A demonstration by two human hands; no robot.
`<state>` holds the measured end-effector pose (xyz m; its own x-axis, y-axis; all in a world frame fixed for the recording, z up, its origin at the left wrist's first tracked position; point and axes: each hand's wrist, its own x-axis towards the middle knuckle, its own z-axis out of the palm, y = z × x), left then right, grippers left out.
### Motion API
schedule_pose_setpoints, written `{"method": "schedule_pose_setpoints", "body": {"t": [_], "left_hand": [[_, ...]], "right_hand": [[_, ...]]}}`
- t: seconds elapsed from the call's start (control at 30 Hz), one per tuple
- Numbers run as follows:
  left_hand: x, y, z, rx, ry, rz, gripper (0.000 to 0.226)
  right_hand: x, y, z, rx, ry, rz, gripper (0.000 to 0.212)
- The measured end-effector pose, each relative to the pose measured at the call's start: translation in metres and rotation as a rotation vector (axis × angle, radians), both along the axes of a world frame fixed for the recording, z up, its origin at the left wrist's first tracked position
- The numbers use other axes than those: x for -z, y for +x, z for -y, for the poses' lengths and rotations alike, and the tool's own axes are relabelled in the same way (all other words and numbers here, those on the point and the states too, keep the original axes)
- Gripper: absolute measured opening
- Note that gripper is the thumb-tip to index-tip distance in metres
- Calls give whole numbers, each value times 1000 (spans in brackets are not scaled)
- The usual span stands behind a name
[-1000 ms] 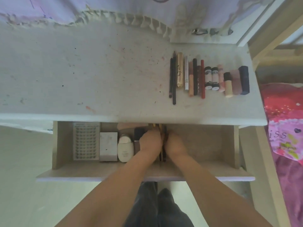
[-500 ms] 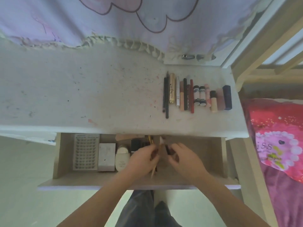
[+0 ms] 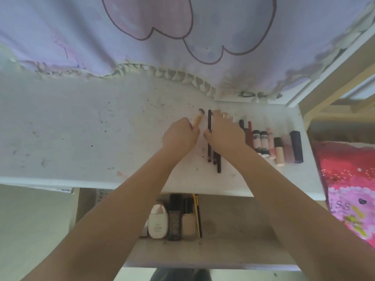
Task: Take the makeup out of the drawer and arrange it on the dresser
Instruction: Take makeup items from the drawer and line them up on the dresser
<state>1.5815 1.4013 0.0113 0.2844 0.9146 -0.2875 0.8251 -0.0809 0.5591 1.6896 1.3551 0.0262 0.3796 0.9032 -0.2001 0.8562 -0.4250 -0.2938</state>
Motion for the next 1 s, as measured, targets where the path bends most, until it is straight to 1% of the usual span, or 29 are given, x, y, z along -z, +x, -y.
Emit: {"method": "schedule_pose_setpoints", "body": {"t": [0.03, 0.07, 0.13, 0.23, 0.3, 0.33, 0.4, 0.43, 0.47, 0.5, 0.53, 0.6, 0.67, 0.73, 0.83, 0.93, 1.0], "left_hand": [[3, 7, -2, 26, 1, -80, 41], [7, 12, -4, 56, -4, -149, 40], [10, 18, -4, 118, -10, -249, 30], [12, 18, -1, 205, -2, -270, 27], [10, 10, 5, 210, -2, -205, 24], [8, 3, 10, 213, -3, -151, 24], [8, -19, 33, 242, -9, -16, 25], [9, -34, 52, 252, -26, 66, 24], [13, -48, 74, 251, -48, 138, 22], [19, -63, 99, 239, -76, 180, 20], [29, -76, 122, 231, -107, 185, 18], [56, -89, 158, 228, -180, 89, 13], [82, -85, 172, 212, -235, -44, 19], [102, -71, 171, 184, -243, -143, 23], [124, -46, 163, 181, -168, -295, 27], [132, -32, 161, 233, -49, -472, 27], [136, -28, 162, 278, -17, -532, 29]], "right_hand": [[4, 0, -3, 1, -6, 36, 36], [7, 0, -5, -4, -12, 70, 33], [12, 2, -6, -33, -24, 131, 30], [8, 5, -3, -66, -7, 181, 27], [-1, 8, 9, -97, 35, 150, 25], [-7, 9, 20, -117, 82, 88, 23], [-13, 3, 54, -184, 187, -118, 19], [-11, -4, 76, -223, 198, -225, 17], [-4, -11, 99, -256, 159, -304, 17], [8, -19, 121, -273, 78, -346, 17], [24, -26, 141, -272, -31, -352, 18], [64, -33, 168, -229, -261, -307, 20], [100, -39, 179, -138, -391, -319, 22], [126, -47, 178, -55, -395, -340, 23], [150, -62, 172, 41, -324, -377, 27], [159, -73, 168, 59, -307, -349, 24], [162, -74, 169, 76, -305, -315, 24]]}}
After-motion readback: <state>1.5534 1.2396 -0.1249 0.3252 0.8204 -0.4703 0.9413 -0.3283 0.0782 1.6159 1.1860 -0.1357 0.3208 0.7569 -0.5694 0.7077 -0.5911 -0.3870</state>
